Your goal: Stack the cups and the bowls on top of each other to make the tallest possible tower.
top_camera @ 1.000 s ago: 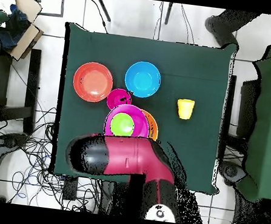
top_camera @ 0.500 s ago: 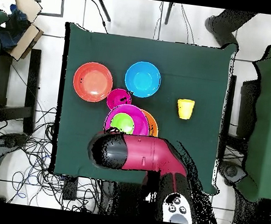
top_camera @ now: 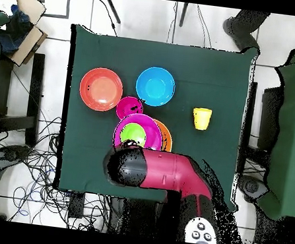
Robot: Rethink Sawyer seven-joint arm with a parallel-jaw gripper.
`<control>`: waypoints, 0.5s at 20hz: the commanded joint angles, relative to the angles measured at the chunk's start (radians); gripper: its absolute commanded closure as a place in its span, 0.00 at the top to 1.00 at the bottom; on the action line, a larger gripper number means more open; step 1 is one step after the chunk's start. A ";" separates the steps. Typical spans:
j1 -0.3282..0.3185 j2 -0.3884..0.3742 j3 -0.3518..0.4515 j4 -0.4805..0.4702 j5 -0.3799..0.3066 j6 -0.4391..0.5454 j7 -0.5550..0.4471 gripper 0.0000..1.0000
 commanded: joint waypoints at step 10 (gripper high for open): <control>-0.112 -0.027 0.009 0.058 -0.118 -0.082 -0.109 0.00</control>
